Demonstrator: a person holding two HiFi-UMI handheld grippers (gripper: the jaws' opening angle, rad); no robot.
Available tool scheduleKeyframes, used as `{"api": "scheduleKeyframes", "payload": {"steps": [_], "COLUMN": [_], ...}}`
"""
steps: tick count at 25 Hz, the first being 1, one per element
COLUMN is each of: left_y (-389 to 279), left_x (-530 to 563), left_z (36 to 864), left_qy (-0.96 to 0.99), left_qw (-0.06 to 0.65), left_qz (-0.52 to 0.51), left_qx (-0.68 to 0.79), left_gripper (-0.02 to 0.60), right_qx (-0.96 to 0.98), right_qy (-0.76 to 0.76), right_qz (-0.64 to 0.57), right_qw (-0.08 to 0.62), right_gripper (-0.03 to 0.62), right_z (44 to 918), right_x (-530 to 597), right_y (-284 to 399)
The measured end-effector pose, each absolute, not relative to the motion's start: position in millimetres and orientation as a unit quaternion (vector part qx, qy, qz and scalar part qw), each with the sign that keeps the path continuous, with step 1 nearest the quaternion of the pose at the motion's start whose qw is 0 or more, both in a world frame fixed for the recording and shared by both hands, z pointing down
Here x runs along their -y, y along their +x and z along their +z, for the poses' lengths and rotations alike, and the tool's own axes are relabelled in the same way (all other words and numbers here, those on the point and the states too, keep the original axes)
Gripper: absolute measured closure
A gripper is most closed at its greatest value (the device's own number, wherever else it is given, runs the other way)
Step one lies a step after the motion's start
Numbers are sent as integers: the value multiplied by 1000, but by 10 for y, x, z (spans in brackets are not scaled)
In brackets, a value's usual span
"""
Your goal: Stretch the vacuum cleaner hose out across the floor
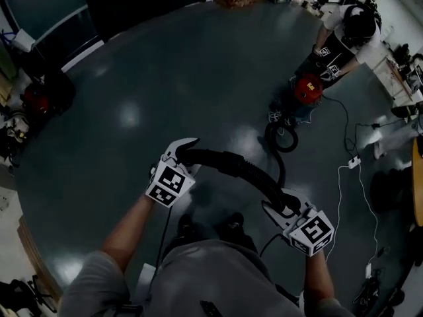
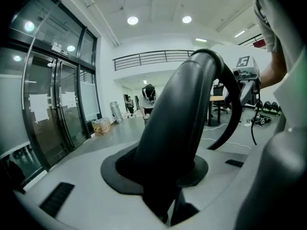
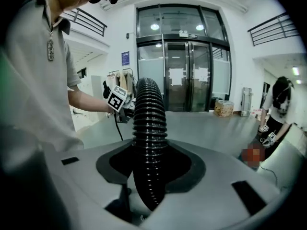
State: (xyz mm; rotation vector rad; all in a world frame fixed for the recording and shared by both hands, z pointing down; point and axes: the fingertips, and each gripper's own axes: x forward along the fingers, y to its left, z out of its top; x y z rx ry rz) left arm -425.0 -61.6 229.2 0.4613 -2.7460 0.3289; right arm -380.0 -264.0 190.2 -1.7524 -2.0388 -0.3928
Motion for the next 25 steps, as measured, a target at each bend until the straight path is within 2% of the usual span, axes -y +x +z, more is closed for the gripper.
{"api": "scheduleKeyframes", "payload": {"steps": [6, 10, 14, 19, 24, 25], "left_y": [-4681, -4905, -4964, -4875, -4831, -4808], "left_x": [588, 984, 1246, 1759, 2319, 2374], "left_z": [2574, 2697, 2669, 2563, 2208, 2131], "left_qy": [177, 222, 274, 398, 525, 539], "left_qw": [212, 227, 244, 244, 274, 288], "left_qz": [141, 135, 109, 8, -169, -210], "left_qx": [951, 939, 924, 884, 788, 763], "left_gripper": [450, 401, 390, 390, 389, 327], "right_qx": [812, 858, 889, 916, 942, 946], "right_qy": [-541, -468, -395, -303, -200, -184], "right_qz": [-105, -64, -13, 33, 51, 59], "right_qw": [193, 200, 230, 261, 263, 259], "right_gripper": [434, 434, 434, 434, 434, 434], "right_z": [1890, 1936, 2044, 2210, 2289, 2288], "right_x": [2577, 2859, 3150, 3285, 3101, 3042], "right_y": [-3858, -4018, -4267, -4397, -4385, -4363]}}
